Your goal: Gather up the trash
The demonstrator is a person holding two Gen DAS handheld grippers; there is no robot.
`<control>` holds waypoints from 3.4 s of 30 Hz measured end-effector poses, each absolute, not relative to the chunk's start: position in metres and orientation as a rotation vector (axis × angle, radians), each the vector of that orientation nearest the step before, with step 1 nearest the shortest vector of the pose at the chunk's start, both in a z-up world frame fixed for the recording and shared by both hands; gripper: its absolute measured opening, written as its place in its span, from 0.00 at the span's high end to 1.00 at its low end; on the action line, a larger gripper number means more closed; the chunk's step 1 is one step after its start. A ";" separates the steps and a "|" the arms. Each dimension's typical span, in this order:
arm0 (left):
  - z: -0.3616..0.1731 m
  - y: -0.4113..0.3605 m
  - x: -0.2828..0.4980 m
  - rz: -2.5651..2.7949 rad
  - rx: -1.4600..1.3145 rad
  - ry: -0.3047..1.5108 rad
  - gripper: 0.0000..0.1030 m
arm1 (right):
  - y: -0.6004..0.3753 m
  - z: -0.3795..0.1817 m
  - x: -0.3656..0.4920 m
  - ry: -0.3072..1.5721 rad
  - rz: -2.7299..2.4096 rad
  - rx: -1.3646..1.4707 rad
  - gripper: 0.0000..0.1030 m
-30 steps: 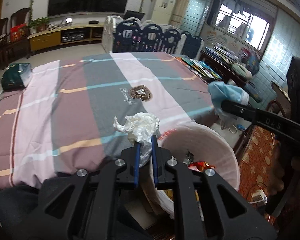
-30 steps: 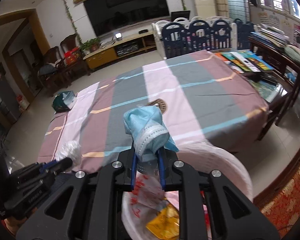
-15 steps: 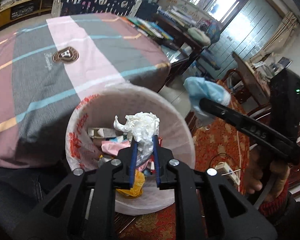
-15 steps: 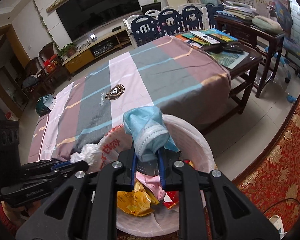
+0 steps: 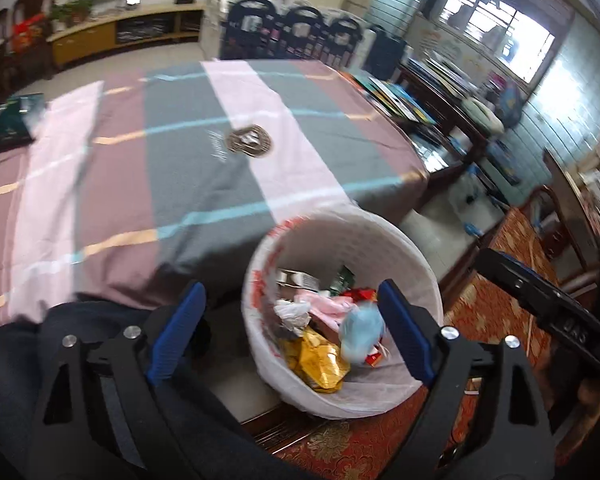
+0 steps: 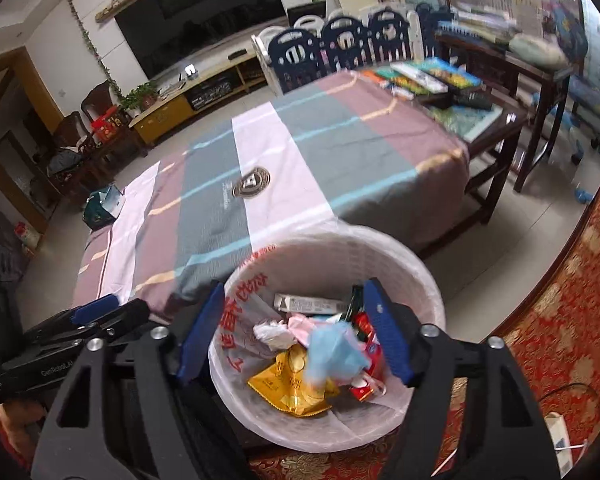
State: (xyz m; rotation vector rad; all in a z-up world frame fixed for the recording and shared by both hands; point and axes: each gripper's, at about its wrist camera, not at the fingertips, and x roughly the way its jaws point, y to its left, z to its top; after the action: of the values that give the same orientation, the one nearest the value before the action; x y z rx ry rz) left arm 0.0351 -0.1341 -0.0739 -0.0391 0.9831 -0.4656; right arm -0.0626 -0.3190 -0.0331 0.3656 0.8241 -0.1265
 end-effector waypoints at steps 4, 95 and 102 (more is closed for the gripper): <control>-0.037 -0.115 0.011 -0.357 -0.018 0.895 0.07 | -0.292 0.001 -0.071 0.752 -0.182 0.258 0.12; 0.028 -0.051 -0.064 -0.117 0.010 0.724 0.03 | -0.230 0.040 -0.103 0.695 -0.178 0.131 0.03; 0.022 -0.045 -0.055 -0.058 0.016 0.750 0.03 | -0.234 0.040 -0.102 0.697 -0.185 0.145 0.03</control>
State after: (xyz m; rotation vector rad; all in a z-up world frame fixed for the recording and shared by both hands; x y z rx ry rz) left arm -0.0549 -0.0455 0.0216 0.0164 0.7501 -0.0583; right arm -0.1021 -0.2335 0.0397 0.1452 0.6968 -0.1848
